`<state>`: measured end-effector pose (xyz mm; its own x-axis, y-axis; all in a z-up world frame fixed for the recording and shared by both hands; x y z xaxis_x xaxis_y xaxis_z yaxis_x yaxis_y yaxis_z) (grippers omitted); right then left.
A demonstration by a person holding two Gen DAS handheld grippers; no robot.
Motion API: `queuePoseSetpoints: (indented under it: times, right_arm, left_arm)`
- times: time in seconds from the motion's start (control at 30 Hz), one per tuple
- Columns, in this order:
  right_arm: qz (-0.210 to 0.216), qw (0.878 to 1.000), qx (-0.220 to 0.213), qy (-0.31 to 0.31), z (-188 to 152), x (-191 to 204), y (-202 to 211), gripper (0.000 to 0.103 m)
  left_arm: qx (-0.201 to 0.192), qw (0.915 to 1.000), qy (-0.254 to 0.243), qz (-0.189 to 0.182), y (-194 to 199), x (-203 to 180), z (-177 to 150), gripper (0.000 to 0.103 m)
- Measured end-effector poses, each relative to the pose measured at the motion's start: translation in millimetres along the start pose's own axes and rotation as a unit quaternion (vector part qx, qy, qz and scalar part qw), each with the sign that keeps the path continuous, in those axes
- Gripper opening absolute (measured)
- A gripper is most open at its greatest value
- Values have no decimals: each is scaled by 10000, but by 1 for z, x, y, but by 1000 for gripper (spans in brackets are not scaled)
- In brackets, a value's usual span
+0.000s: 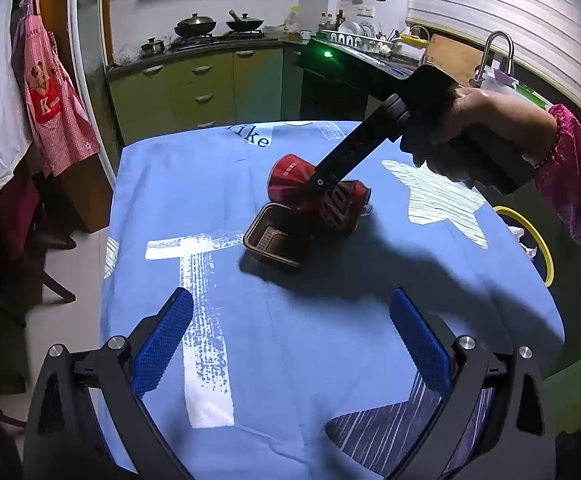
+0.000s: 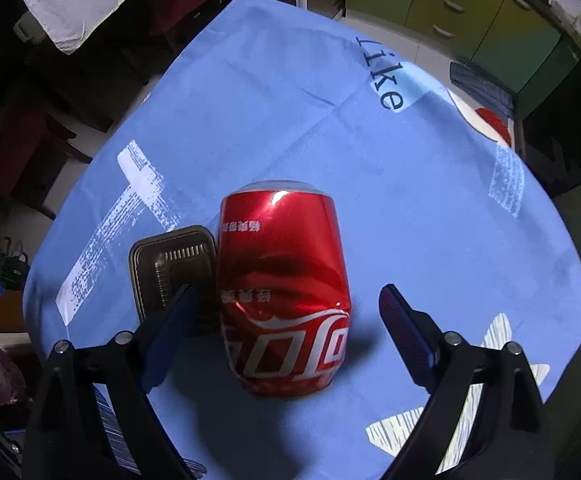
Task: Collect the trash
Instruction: 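Move the right gripper to the red cola can and grasp it, then carry the cola can over the bin and open the right gripper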
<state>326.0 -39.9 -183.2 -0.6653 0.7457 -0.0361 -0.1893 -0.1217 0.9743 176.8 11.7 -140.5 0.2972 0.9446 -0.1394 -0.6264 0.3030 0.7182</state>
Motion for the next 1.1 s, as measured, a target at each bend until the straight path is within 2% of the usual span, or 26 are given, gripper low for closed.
queuePoseSetpoints:
  times: [0.23,0.4,0.47,0.6,0.83,1.1]
  right_arm:
    - [240,9995,183,-82,4,5,-17,87]
    - [310,9992,223,-131,7,6,-25,79]
    - [326,9990,250,-185,8,5,-30,71]
    - [373,9986,296,-230,9,6,-37,68]
    - [505,9976,31,-467,8,-1,-22,68]
    - [449,9970,-201,-596,-10,-7,1,68]
  left_arm:
    - [151,9999,0,-10,-11,0,-6,97]
    - [199,9998,-1,-28,-15,0,-9,97]
    - [215,9998,-4,-35,-16,-1,-9,97]
    - [255,9997,-22,-45,-19,-2,-11,97]
    - [311,9995,-16,-17,-21,0,-14,97]
    - [324,9994,-97,-62,-23,-7,-14,97]
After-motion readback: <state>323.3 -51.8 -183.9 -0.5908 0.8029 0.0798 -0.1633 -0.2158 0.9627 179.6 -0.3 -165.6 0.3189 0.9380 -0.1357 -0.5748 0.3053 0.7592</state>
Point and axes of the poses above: each gripper's, at about its wrist camera, not at the fingertips, and y roughly against the way its jaws point, x to its left, z to its top, the point moved 9 cm from there along -y, roughly the way its jaws point, and after that the axes turned 8 degrees about -z, right-handed, at the moved point
